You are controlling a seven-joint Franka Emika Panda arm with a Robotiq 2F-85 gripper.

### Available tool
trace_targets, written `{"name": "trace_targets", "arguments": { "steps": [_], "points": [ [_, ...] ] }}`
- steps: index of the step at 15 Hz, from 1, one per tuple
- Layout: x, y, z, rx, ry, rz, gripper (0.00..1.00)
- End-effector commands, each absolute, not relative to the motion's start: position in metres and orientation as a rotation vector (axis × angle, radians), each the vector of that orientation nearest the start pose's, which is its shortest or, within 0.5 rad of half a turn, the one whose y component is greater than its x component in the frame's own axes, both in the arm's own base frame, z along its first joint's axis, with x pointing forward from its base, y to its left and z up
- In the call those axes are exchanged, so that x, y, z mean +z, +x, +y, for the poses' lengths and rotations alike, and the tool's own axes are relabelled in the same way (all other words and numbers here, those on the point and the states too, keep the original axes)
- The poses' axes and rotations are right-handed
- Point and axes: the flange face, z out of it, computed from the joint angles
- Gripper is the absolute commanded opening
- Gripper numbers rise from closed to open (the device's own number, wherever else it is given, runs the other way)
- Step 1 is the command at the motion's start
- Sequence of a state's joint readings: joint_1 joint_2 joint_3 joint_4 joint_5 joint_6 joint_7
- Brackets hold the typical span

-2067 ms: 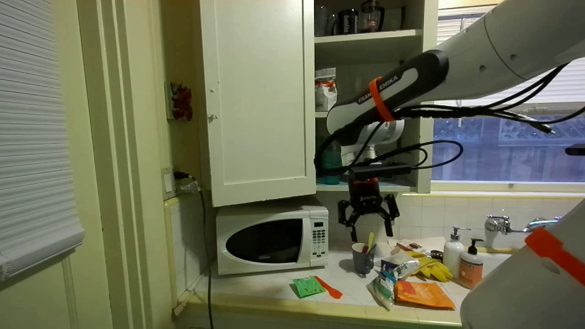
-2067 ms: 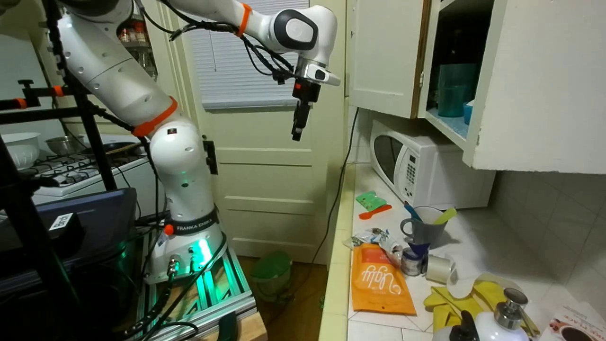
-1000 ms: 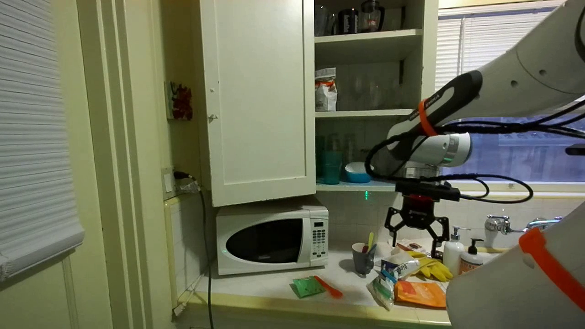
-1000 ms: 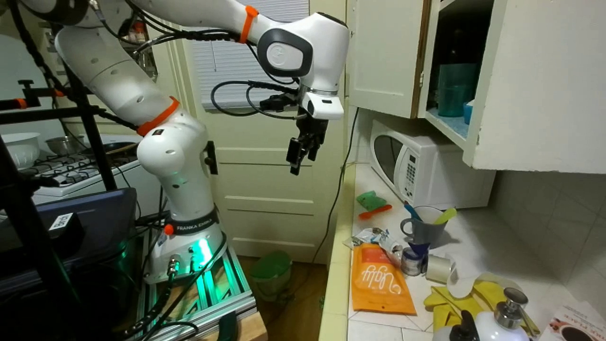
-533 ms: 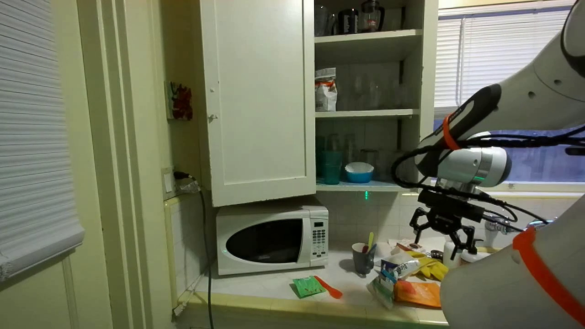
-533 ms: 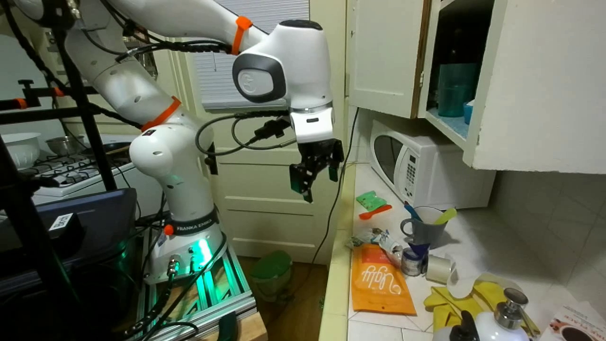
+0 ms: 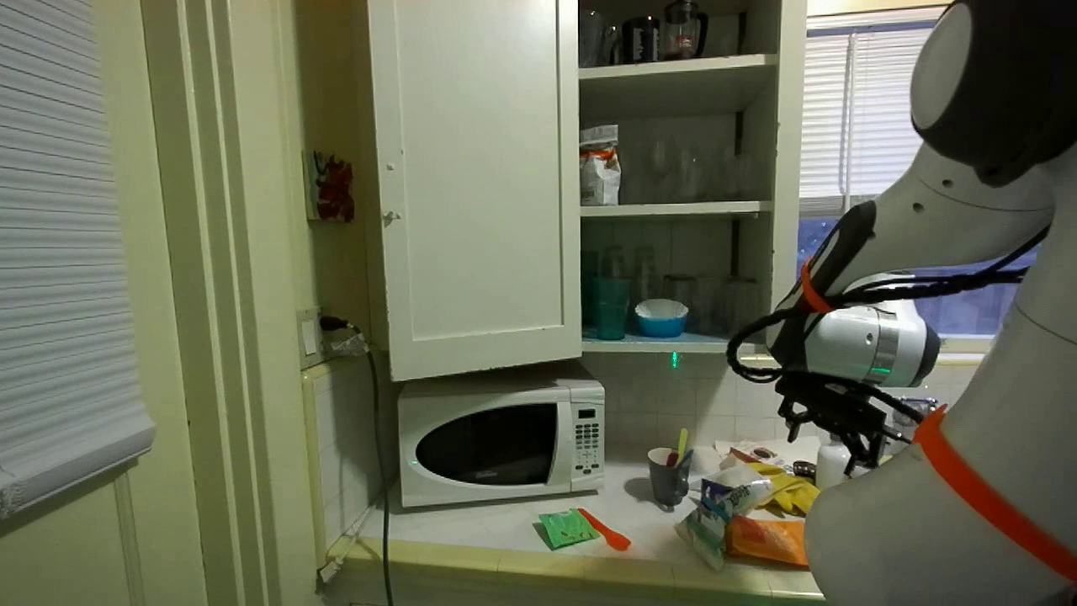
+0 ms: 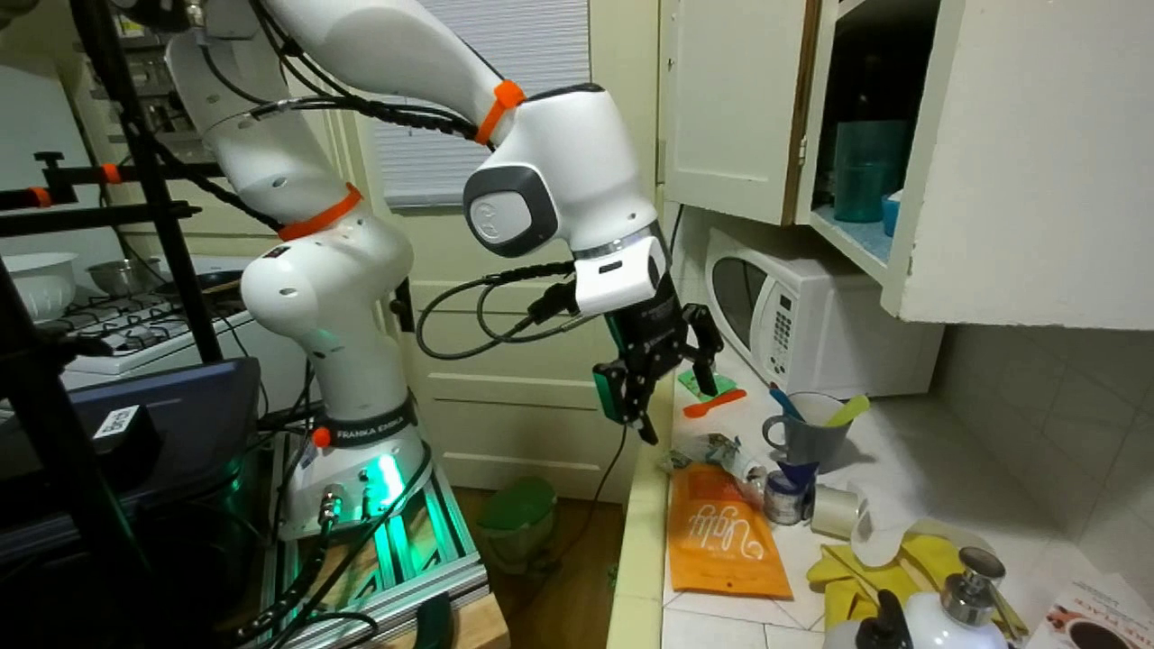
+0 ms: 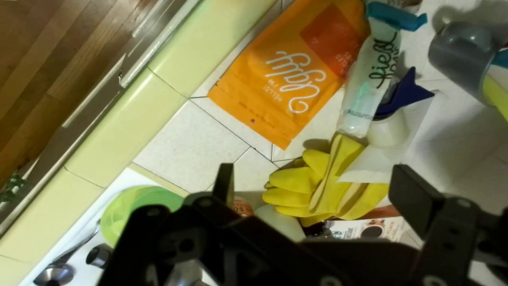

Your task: Put the orange sachet in the middle compartment of the top cabinet

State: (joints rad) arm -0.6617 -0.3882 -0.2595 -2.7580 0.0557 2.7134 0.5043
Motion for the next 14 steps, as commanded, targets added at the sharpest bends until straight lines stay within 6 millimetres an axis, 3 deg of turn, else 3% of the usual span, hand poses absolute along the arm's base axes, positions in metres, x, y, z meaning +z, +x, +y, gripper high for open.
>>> {"name": "trace_targets", "arguments": {
  "steps": [1,2,8,11,13,14],
  "points": [
    [0.360,0.247,-0.320,-0.527,-2.251,2.040,1.00],
    [0.359,0.248,-0.320,-0.524,-2.251,2.041,1.00],
    [0.330,0.252,-0.339,-0.654,-1.854,2.387,1.00],
    [0.312,0.264,-0.343,-0.835,-1.713,2.457,1.00],
    [0.303,0.255,-0.355,-0.978,-1.661,2.453,1.00],
    [0.297,0.238,-0.368,-1.053,-1.645,2.462,1.00]
  ]
}}
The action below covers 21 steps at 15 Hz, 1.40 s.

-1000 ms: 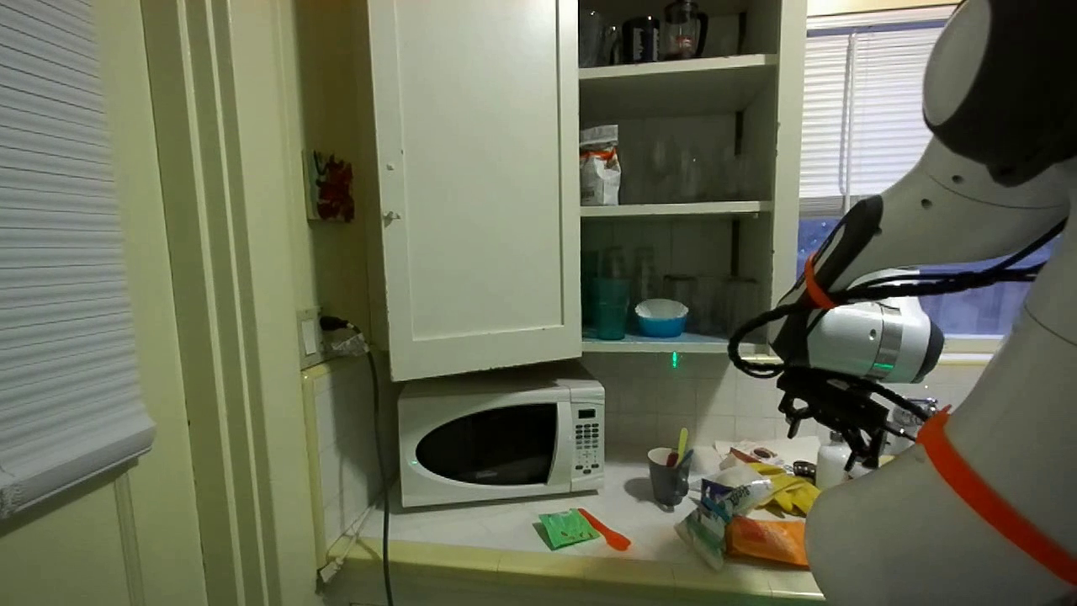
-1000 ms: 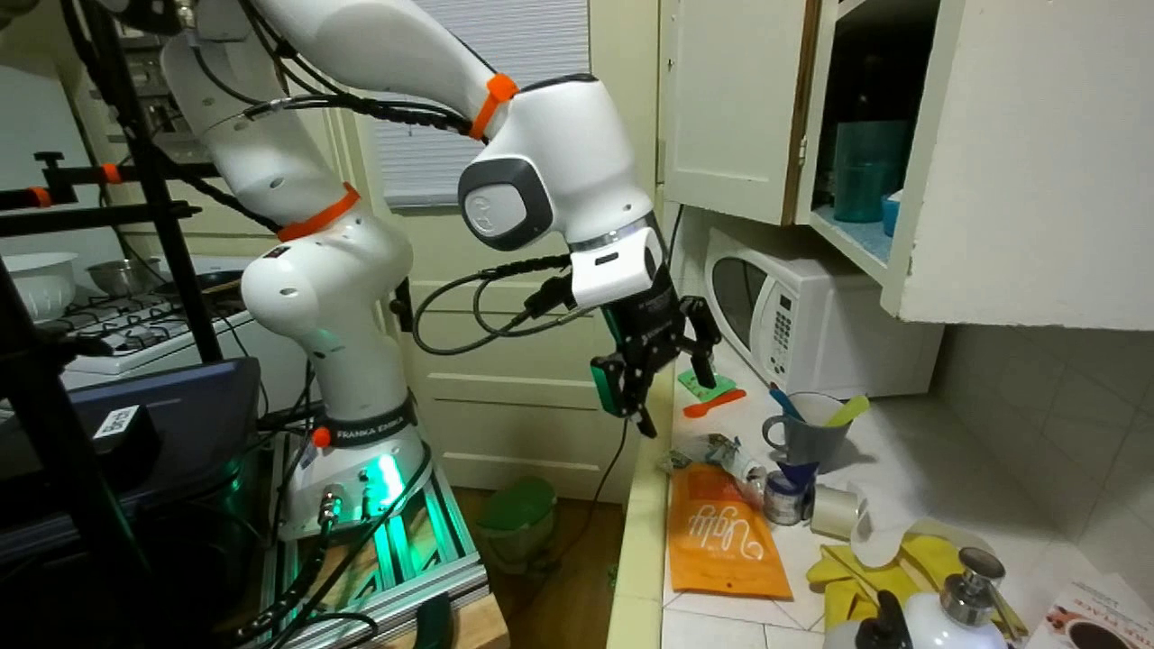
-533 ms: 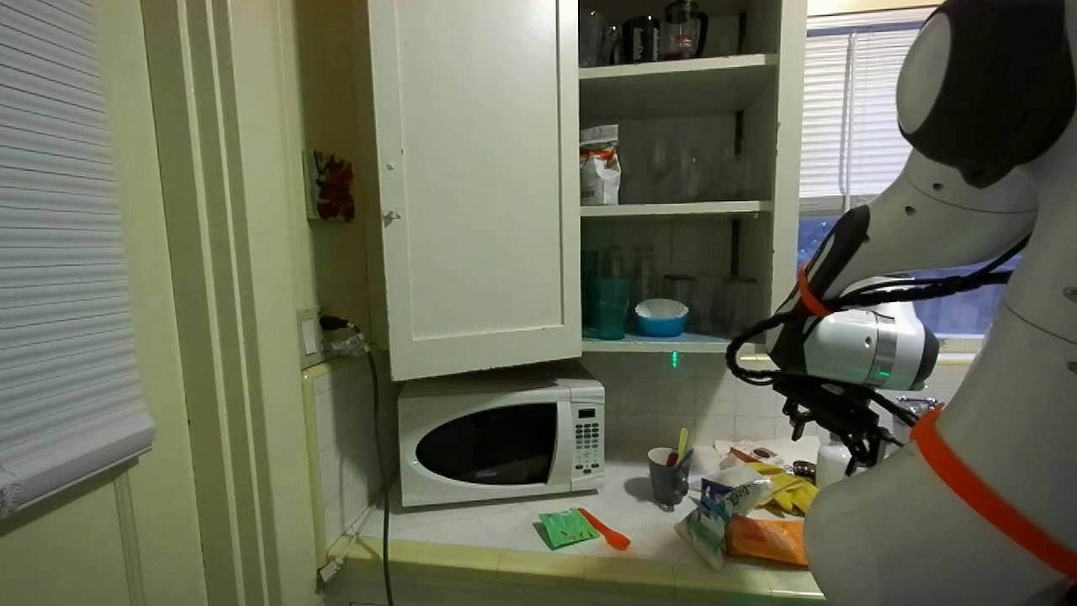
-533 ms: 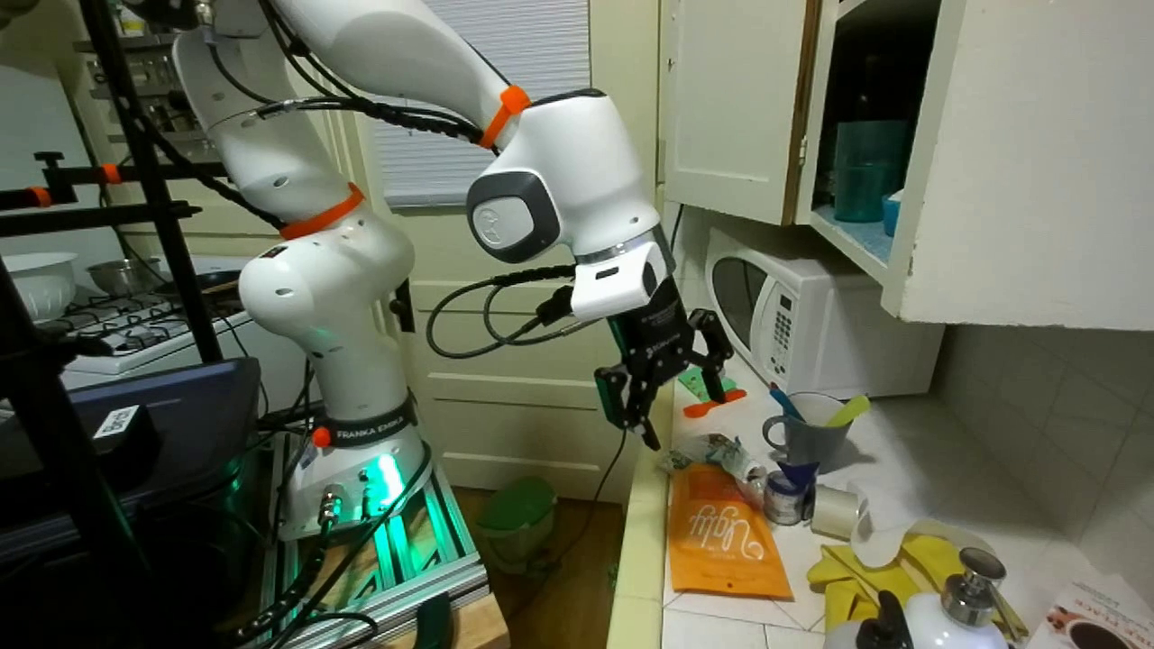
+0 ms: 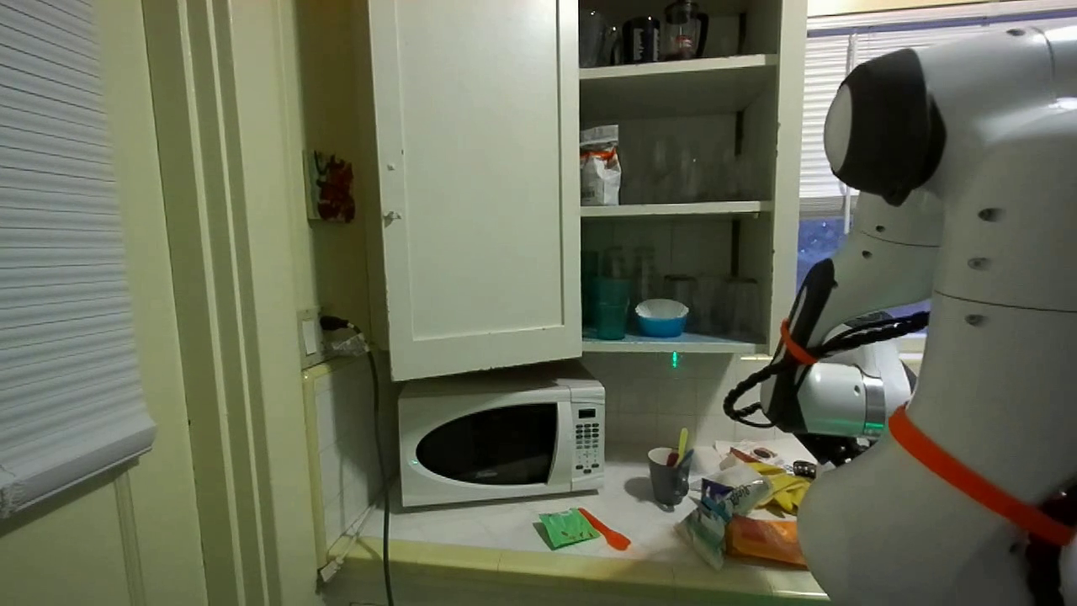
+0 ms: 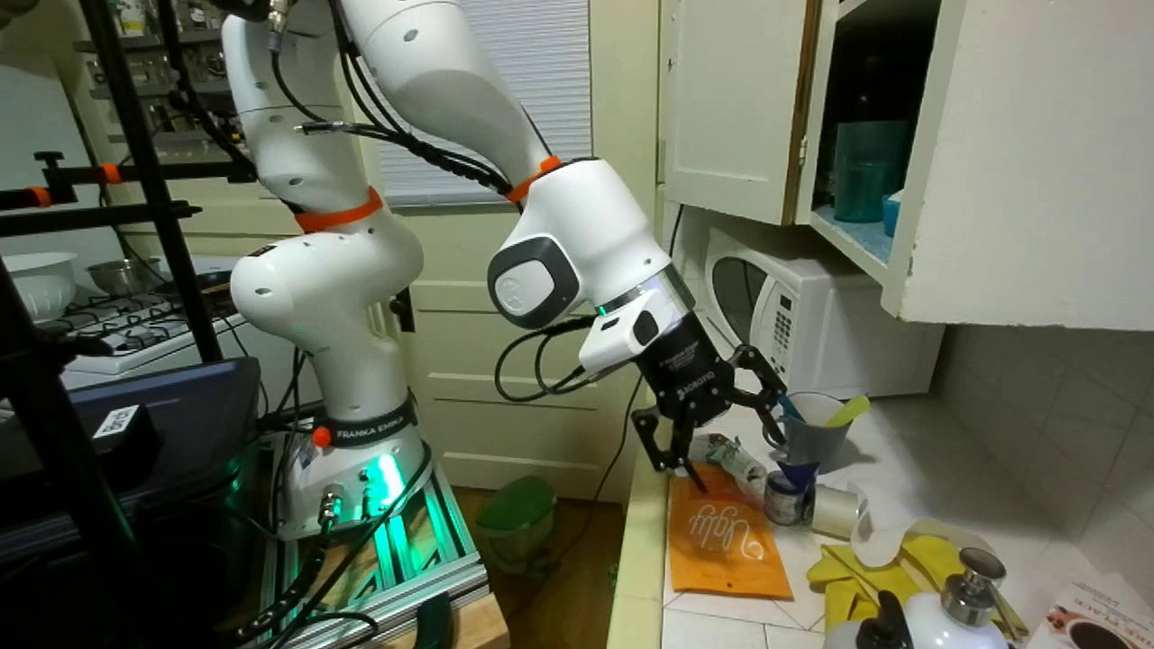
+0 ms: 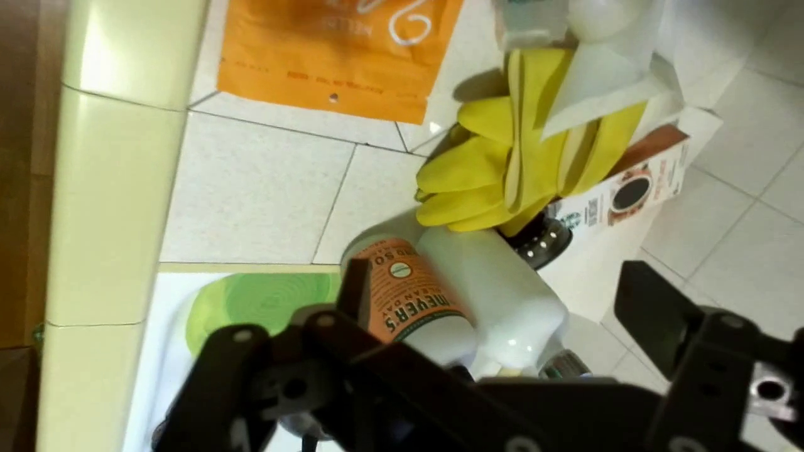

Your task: Put the orange sachet in the middle compartment of the top cabinet

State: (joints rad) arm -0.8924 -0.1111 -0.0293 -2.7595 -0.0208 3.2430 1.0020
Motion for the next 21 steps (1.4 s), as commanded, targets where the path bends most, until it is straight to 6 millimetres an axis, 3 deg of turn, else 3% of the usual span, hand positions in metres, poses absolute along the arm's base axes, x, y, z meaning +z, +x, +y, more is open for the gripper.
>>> {"name": "trace_targets", "arguments": {
  "steps": [1,3,4,8,13,21],
  "points": [
    [0.294,0.220,-0.379,-1.119,-1.642,2.496,1.00],
    [0.275,0.218,-0.375,-1.029,-1.686,2.535,1.00],
    [0.290,0.218,-0.379,-1.062,-1.665,2.517,1.00],
    [0.275,0.218,-0.377,-1.030,-1.675,2.538,1.00],
    [0.258,0.220,-0.370,-1.091,-1.523,2.638,1.00],
    [0.217,0.269,-0.310,-1.072,-1.547,2.624,1.00]
  ]
}}
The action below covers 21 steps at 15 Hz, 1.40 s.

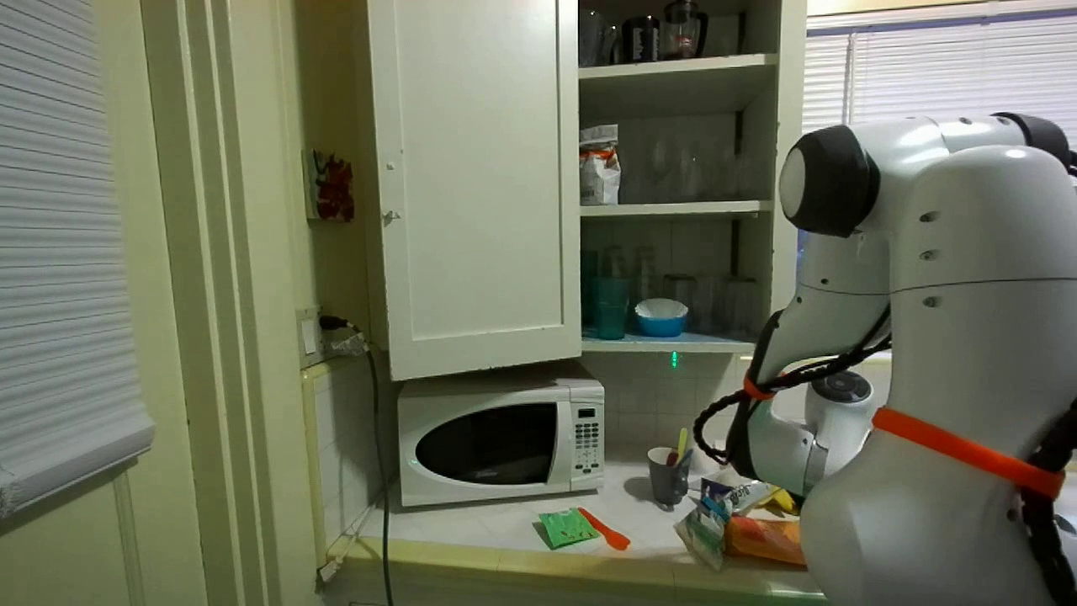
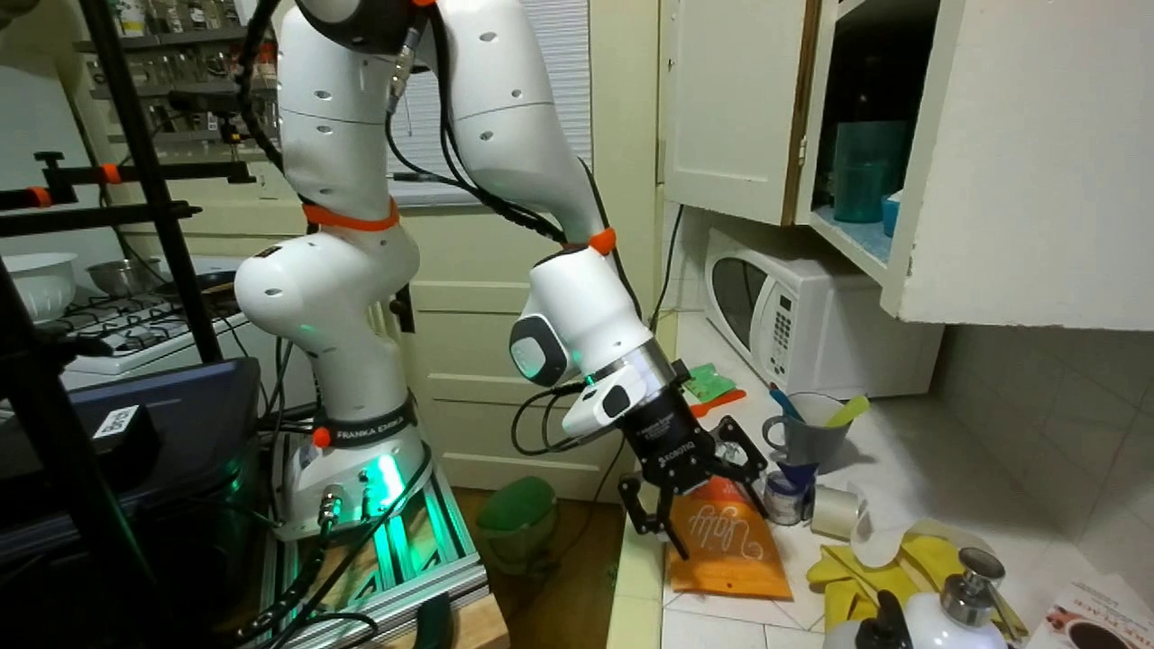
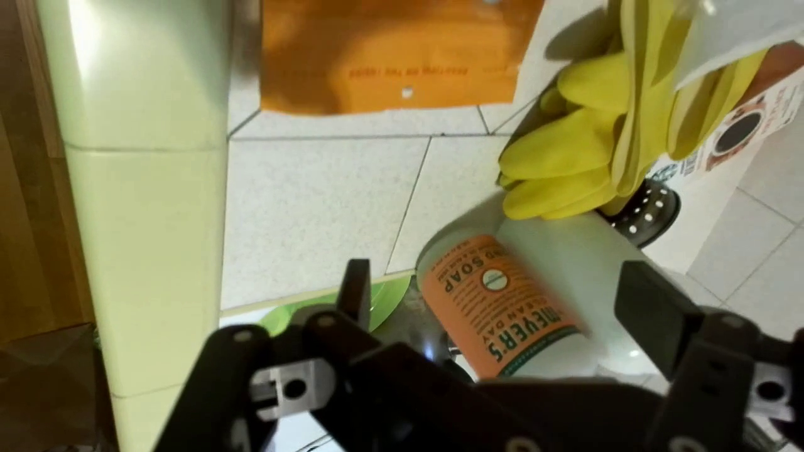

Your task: Put the orange sachet in the middle compartment of the top cabinet

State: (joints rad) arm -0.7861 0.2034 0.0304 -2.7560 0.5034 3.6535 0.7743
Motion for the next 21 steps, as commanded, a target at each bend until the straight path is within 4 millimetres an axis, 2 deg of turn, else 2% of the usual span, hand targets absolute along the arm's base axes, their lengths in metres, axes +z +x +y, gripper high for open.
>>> {"name": "trace_targets", "arguments": {
  "steps": [1,5,7,8,12,21],
  "points": [
    [0.212,0.270,-0.305,-1.077,-1.532,2.642,1.00],
    [0.194,0.271,-0.283,-1.101,-1.468,2.708,1.00],
    [0.189,0.267,-0.274,-1.183,-1.455,2.738,1.00],
    [0.198,0.271,-0.284,-1.130,-1.491,2.692,1.00],
    [0.196,0.274,-0.282,-1.168,-1.467,2.687,1.00],
    [0.179,0.282,-0.271,-1.122,-1.397,2.672,1.00]
  ]
}}
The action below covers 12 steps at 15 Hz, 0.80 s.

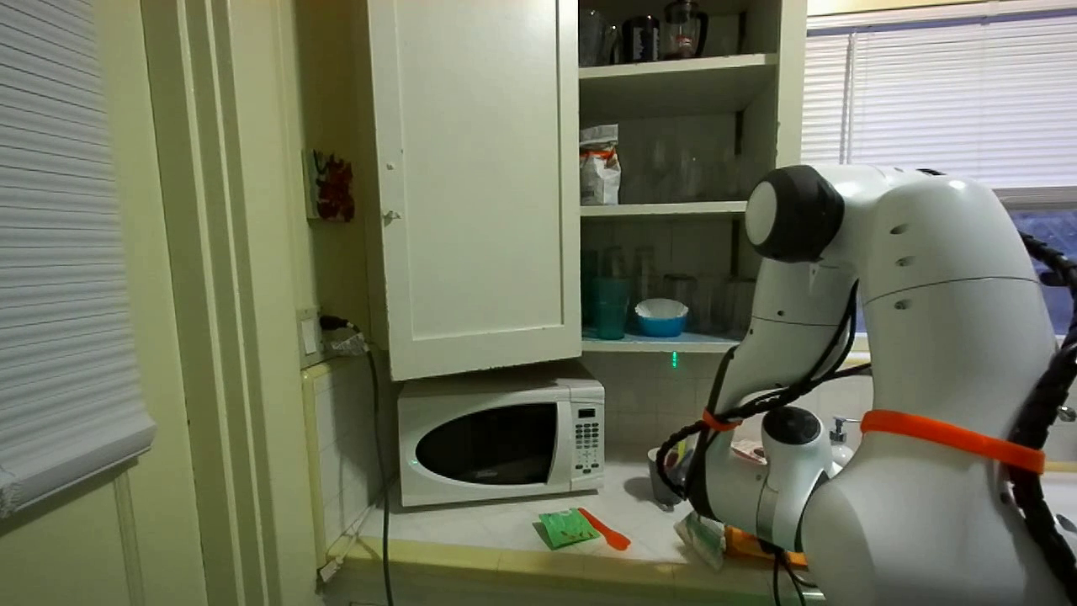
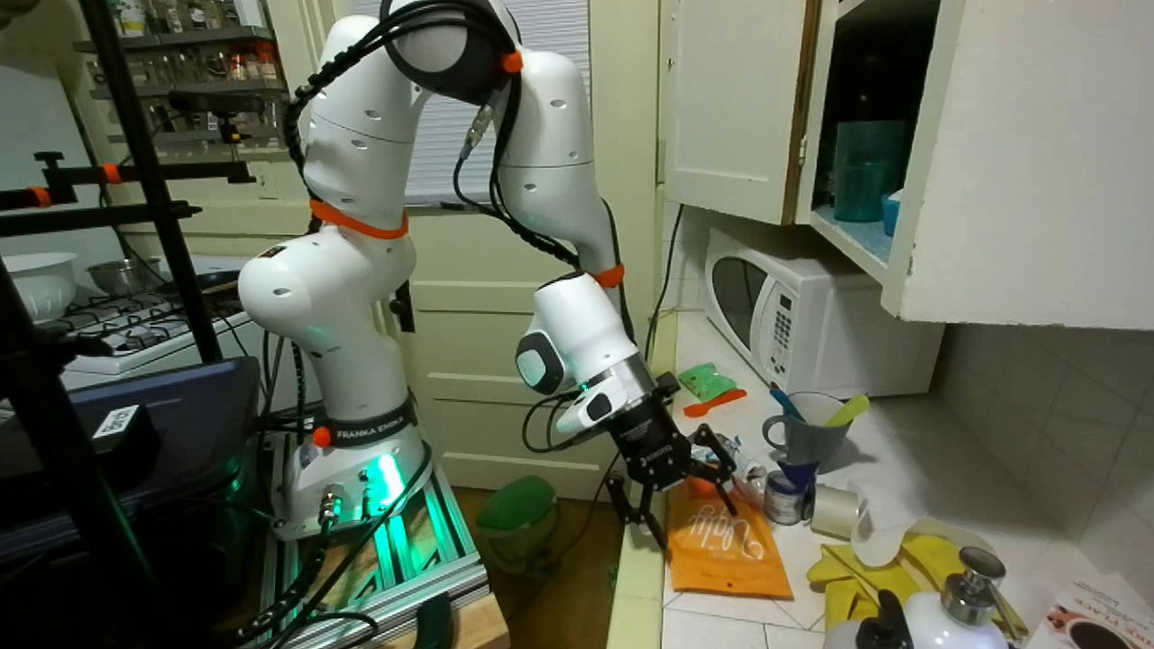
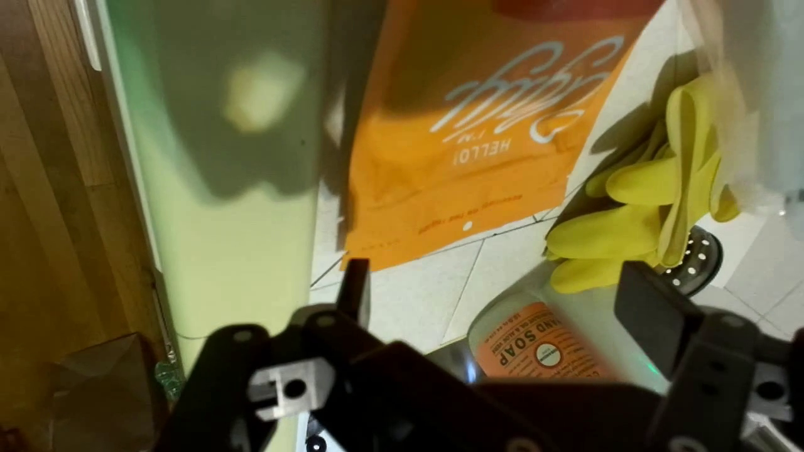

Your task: Put the orange sachet in the middle compartment of the top cabinet

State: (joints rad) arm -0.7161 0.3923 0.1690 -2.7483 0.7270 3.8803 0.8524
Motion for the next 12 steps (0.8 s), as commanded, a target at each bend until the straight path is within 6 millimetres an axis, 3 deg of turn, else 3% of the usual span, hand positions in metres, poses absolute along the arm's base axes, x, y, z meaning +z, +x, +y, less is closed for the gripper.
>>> {"name": "trace_targets", "arguments": {
  "steps": [1,7,12],
  "points": [
    [0.178,0.282,-0.271,-1.118,-1.389,2.665,1.00],
    [0.156,0.277,-0.272,-1.036,-1.388,2.665,1.00],
    [0.151,0.274,-0.278,-1.033,-1.373,2.664,1.00]
  ]
}}
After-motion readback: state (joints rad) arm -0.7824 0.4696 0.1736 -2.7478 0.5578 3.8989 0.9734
